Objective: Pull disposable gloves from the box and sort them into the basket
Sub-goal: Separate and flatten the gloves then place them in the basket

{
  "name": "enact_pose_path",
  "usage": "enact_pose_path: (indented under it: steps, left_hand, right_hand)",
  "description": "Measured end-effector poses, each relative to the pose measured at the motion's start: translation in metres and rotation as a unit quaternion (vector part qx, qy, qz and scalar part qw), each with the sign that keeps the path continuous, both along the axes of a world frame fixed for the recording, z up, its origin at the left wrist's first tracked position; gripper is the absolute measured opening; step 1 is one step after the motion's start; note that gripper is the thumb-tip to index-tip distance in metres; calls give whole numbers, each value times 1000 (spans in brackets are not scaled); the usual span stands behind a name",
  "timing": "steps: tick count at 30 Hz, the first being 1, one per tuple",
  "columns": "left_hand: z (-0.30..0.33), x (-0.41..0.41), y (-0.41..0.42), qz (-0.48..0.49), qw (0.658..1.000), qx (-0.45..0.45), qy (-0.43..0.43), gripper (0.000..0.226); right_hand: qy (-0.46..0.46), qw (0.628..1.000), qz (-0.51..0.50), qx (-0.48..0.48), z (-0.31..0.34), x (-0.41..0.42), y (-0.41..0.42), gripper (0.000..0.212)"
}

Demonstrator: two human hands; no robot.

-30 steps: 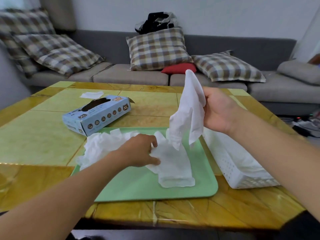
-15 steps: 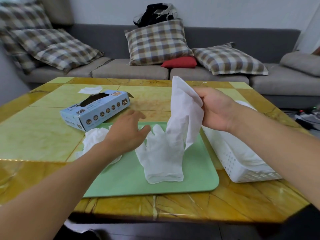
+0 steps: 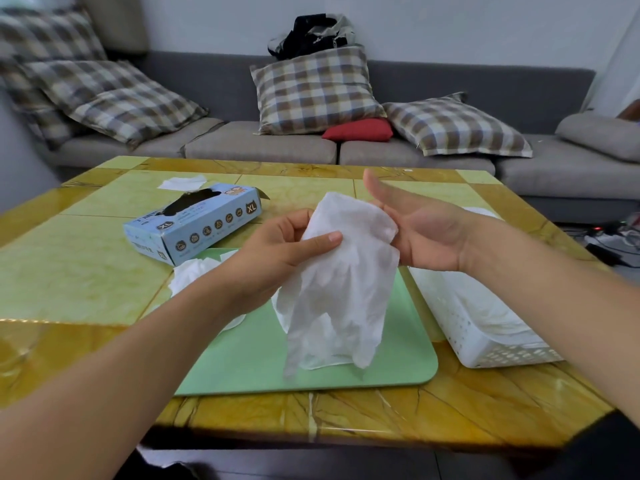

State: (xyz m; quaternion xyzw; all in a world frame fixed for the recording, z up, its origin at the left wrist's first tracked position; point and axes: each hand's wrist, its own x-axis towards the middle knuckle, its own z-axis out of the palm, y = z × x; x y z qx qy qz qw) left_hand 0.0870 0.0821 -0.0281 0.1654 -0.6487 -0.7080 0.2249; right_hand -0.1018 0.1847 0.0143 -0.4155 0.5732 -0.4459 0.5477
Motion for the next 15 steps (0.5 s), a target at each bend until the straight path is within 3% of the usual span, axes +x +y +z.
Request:
enact_pose_path:
  steps: [4,7,11,15]
  left_hand:
    - [2,5,-1,42,999,-13,-21,42]
    - [5,9,-11,48,997,-48,-43,35]
    - [11,13,-16,50,995,-77,-38,20]
    - [17,17,-13,7,996,-82,-41,45]
  right_hand:
    - [41,998,-38,-20,-3,-4,-3,45]
    - [2,993,-91,-72,-1,-5,-5,30]
    - [-68,982,-115,-134,2,-6,-4,40]
    - [-77,985,-73,-137,5,1,0,45]
